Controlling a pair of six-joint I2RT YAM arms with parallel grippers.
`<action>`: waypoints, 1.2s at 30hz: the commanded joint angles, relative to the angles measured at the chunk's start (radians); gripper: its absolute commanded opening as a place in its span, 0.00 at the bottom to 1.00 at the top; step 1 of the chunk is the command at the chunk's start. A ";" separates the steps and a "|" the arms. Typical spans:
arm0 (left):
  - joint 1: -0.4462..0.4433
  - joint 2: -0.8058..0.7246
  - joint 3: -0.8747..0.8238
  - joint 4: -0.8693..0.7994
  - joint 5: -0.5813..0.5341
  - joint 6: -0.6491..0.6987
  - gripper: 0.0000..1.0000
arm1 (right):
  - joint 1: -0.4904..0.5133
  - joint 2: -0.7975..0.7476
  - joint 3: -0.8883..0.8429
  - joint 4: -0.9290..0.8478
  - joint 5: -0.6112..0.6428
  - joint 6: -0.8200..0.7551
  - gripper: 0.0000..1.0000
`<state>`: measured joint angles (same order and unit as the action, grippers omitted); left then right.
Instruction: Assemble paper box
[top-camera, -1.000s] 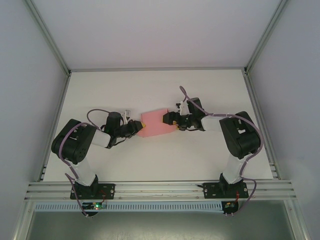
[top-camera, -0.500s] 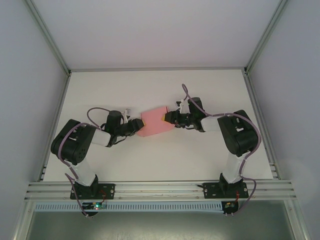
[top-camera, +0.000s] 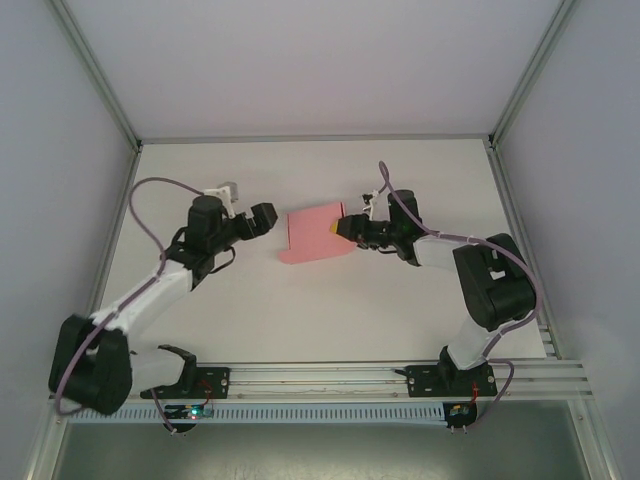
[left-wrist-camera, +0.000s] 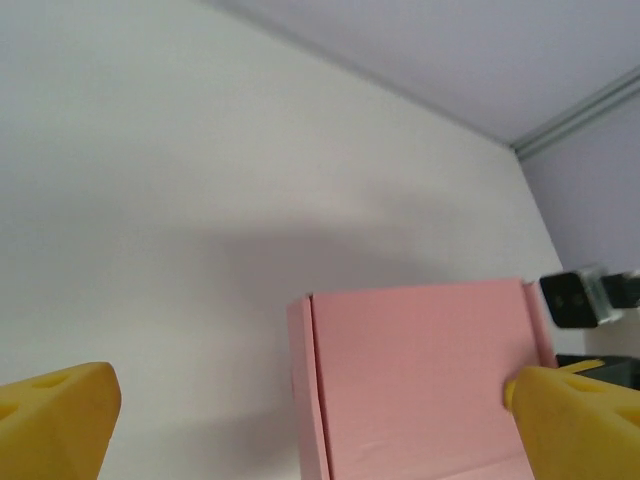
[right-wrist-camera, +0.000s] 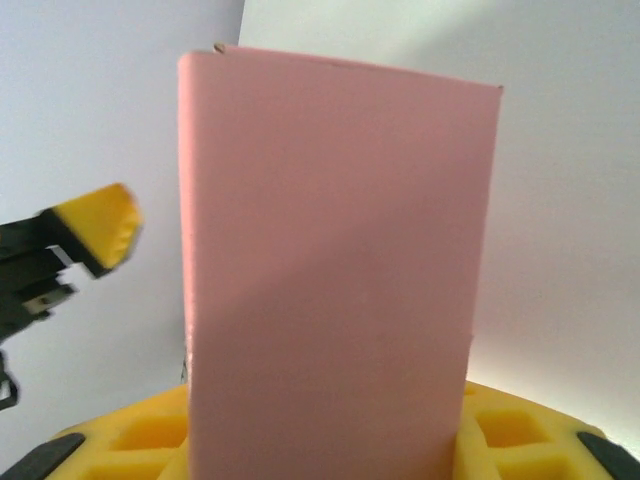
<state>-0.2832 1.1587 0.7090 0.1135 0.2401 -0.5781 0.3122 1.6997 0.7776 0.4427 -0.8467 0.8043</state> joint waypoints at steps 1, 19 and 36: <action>-0.026 -0.126 -0.023 -0.021 -0.068 0.175 1.00 | -0.015 -0.033 0.013 -0.027 0.001 -0.019 0.33; -0.489 -0.033 0.180 -0.215 -0.068 0.976 1.00 | -0.030 -0.157 0.201 -0.466 0.138 0.129 0.28; -0.545 0.160 0.182 -0.115 -0.435 1.203 1.00 | -0.044 -0.135 0.198 -0.417 -0.086 0.419 0.29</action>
<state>-0.8120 1.3014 0.9020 -0.0807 -0.0841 0.5701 0.2764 1.5490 0.9668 0.0082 -0.8368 1.1343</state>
